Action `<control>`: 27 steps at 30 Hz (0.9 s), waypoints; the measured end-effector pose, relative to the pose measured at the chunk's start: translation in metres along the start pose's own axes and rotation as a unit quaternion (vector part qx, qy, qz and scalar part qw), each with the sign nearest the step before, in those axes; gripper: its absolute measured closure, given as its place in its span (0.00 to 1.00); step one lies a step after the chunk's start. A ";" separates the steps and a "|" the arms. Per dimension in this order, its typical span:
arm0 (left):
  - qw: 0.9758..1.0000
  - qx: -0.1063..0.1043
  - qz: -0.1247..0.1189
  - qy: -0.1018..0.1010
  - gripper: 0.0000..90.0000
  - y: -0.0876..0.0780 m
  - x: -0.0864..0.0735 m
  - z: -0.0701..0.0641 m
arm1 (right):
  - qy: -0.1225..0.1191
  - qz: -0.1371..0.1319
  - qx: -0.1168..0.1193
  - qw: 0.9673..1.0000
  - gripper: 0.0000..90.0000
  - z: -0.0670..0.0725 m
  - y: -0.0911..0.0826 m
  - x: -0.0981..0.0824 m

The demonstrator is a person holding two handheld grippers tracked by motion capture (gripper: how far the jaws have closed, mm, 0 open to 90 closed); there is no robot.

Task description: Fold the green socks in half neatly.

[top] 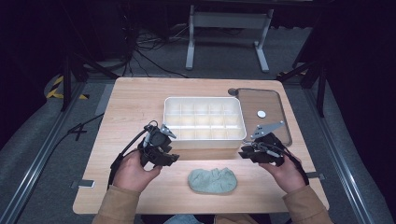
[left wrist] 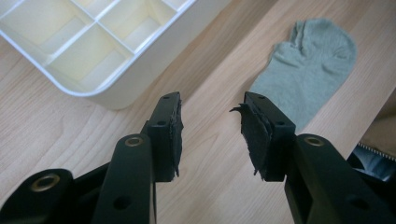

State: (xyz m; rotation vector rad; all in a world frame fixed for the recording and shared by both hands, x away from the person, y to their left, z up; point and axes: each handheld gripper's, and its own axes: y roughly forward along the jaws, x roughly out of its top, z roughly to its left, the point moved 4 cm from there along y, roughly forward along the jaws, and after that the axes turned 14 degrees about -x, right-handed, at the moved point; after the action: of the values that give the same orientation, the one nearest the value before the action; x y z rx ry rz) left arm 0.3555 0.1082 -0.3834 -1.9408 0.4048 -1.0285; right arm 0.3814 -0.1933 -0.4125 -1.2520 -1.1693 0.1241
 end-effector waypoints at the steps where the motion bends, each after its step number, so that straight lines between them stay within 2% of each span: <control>1: 1.000 0.002 0.001 0.000 0.64 0.001 0.001 -0.002 | -0.004 0.003 0.001 1.000 0.84 0.002 0.001 0.001; 5: 1.000 0.004 0.010 0.014 0.64 0.005 0.004 -0.006 | -0.028 0.001 0.012 1.000 0.86 0.018 0.002 0.005; 6: 1.000 0.004 0.010 0.014 0.64 0.005 0.004 -0.006 | -0.028 0.001 0.012 1.000 0.86 0.018 0.002 0.005; 8: 0.999 0.002 0.010 0.034 0.61 0.008 0.005 -0.008 | -0.036 0.000 0.020 0.999 0.89 0.025 0.003 0.006; 11: 0.999 0.003 0.018 0.050 0.60 0.013 0.004 -0.010 | -0.039 0.001 0.031 0.999 0.91 0.031 0.005 0.008; 16: 0.999 -0.014 0.021 0.037 0.58 0.019 0.004 -0.013 | -0.045 0.000 0.044 0.998 0.91 0.041 0.008 0.010; 20: 0.999 -0.016 0.027 0.035 0.57 0.021 0.004 -0.015 | -0.056 0.002 0.047 0.997 0.91 0.048 0.011 0.011; 24: 0.999 -0.024 0.030 0.031 0.57 0.025 0.004 -0.015 | -0.065 0.002 0.060 0.996 0.91 0.061 0.021 0.012; 27: 0.999 -0.027 0.036 0.029 0.57 0.027 0.003 -0.015 | -0.061 0.014 0.067 0.996 0.93 0.069 0.032 0.011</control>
State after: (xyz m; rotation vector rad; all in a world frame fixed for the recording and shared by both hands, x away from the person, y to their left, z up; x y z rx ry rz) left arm 0.3481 0.0825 -0.4002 -1.9324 0.5370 -1.0380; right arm 0.3516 -0.1285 -0.4406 -1.1559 -1.2278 0.2989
